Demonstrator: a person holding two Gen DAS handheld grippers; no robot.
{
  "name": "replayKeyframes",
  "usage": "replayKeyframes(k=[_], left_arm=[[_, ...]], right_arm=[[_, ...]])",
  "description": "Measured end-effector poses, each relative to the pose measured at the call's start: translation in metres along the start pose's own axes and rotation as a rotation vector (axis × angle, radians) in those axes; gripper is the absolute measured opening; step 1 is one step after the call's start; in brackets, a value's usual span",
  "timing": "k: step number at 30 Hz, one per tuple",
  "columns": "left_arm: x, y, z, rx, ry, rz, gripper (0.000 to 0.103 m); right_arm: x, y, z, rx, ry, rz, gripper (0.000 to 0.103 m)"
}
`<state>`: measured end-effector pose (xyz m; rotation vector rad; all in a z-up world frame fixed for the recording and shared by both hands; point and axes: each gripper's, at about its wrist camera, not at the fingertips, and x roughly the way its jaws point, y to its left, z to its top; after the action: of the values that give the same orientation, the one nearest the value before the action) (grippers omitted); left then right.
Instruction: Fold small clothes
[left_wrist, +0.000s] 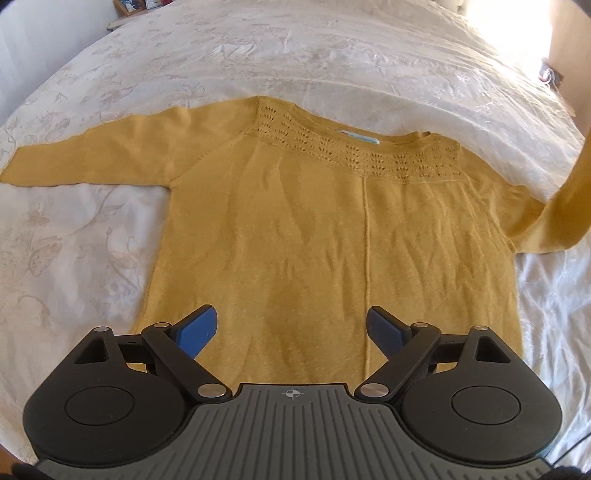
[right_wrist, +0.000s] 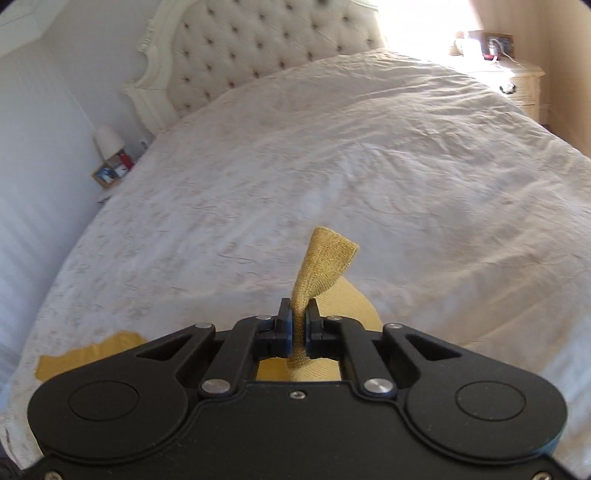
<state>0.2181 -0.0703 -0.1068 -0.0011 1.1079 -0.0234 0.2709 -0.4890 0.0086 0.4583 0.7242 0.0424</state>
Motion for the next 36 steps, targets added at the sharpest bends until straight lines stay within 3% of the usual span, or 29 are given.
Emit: replayKeyframes(k=[6,11,18,23,25,27,36], left_arm=[[0.002,0.054,0.001,0.016,0.001,0.0,0.088],[0.003,0.099,0.003,0.007,-0.001,0.008,0.088],[0.007,0.146,0.008,-0.01,0.002,0.02,0.088],[0.013,0.17,0.014,-0.038,0.002,-0.007,0.088],[0.014,0.174,0.017,-0.055,0.0,-0.039,0.088],[0.016,0.175,0.02,-0.064,-0.013,-0.068,0.088],[0.041,0.136,0.065,-0.019,-0.082,-0.135,0.089]], right_arm=[[0.043,0.111,-0.022,-0.023,0.038,0.152,0.012],[0.099,0.19,-0.06,-0.034,0.113,0.235,0.012],[0.167,0.264,-0.123,-0.078,0.217,0.238,0.014],[0.188,0.278,-0.151,-0.109,0.25,0.192,0.03],[0.186,0.273,-0.158,-0.109,0.252,0.198,0.058],[0.181,0.266,-0.165,-0.104,0.246,0.192,0.075],[0.156,0.19,-0.197,-0.109,0.321,-0.022,0.084]])
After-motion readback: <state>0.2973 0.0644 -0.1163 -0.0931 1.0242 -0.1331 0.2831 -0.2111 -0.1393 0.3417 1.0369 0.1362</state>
